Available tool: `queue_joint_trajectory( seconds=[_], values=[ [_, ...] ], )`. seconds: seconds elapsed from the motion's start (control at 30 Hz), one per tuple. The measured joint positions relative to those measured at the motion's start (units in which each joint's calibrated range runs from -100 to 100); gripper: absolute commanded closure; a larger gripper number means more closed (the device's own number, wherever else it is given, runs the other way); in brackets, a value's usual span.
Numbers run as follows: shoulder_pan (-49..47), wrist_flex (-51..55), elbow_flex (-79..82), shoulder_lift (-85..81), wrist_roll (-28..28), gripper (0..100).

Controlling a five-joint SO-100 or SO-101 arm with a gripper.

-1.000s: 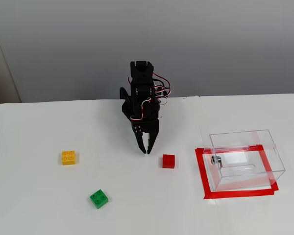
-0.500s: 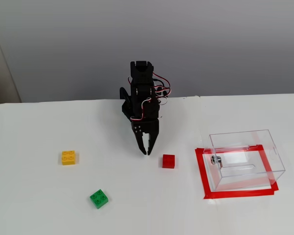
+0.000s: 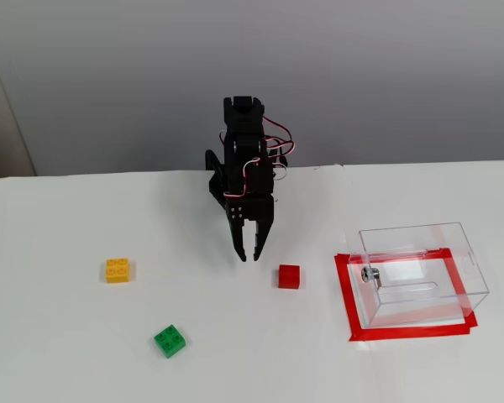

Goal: Pick the yellow lego brick and place it into the transparent box

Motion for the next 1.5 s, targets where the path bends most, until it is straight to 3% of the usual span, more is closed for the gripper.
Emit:
queue_joint_trajectory(
  seconds=[0.17, 0.37, 1.5],
  values=[
    [1.71, 0.09, -9.44, 7.7, 0.0, 83],
    [10.26, 2.83, -20.65, 9.81, 0.0, 83],
    [44.44, 7.11, -56.31, 49.22, 0.0, 84]
  ],
)
